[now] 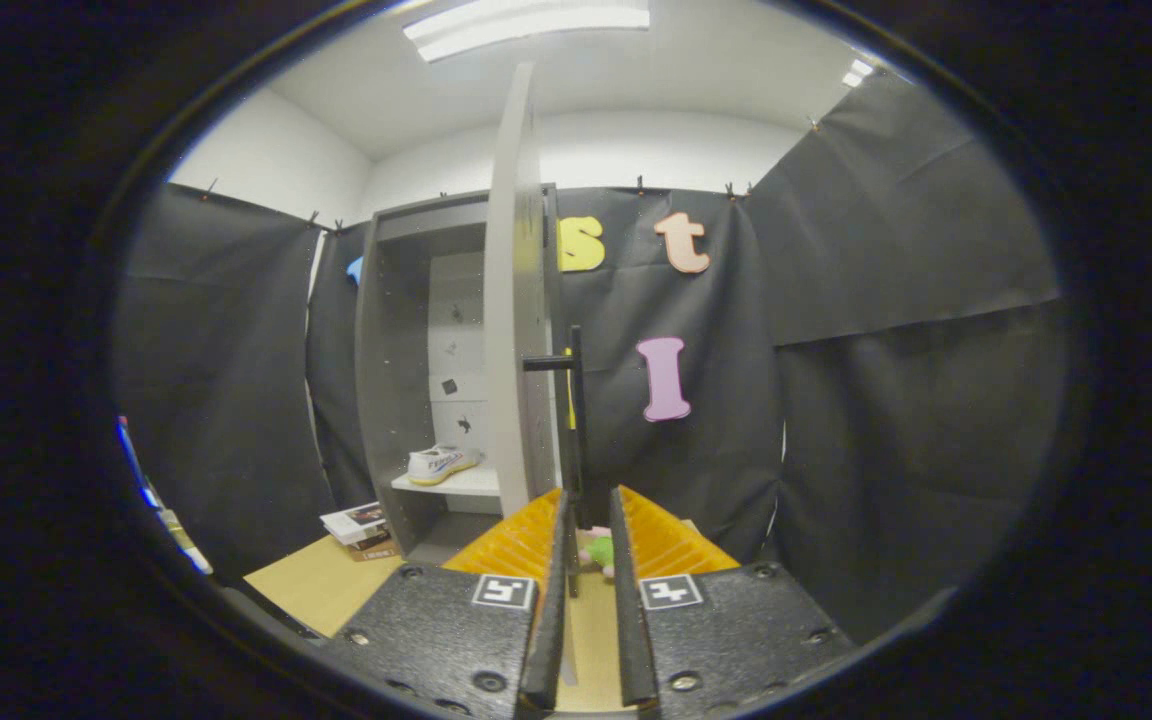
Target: Open the shoe cabinet door, grab the shoes and put them into the shoe cabinet, then close the shoe cabinet door.
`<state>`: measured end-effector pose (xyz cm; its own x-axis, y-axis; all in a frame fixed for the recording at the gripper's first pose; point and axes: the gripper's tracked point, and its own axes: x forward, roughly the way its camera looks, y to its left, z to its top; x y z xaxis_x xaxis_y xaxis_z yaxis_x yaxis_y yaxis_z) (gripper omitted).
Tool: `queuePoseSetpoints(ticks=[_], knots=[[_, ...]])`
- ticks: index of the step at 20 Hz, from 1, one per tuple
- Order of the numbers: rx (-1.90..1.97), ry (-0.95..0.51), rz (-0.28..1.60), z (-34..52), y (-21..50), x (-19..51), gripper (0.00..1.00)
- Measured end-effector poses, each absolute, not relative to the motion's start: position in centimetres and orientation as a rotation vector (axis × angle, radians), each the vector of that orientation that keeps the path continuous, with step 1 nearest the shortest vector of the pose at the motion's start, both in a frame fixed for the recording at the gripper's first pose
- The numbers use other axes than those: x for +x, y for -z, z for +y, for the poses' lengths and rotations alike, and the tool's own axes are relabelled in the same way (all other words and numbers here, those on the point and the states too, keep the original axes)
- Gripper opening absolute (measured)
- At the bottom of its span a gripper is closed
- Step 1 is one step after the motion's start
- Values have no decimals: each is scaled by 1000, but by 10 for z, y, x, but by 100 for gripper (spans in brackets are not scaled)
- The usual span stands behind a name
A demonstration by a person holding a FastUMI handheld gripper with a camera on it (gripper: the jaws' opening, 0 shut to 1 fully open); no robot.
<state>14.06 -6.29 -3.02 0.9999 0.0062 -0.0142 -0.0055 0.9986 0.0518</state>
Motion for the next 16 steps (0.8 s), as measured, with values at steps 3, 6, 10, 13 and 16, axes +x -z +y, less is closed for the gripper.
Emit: queuePoseSetpoints(ticks=[3, 6, 10, 13, 16], knots=[[11, 62, -27, -73, 28, 137, 62], [-6, 74, -71, -67, 26, 131, 93], [-4, 41, -78, -47, 32, 127, 100], [-25, -20, -13, -28, 53, 121, 100], [-24, -63, -2, -16, 60, 120, 100]])
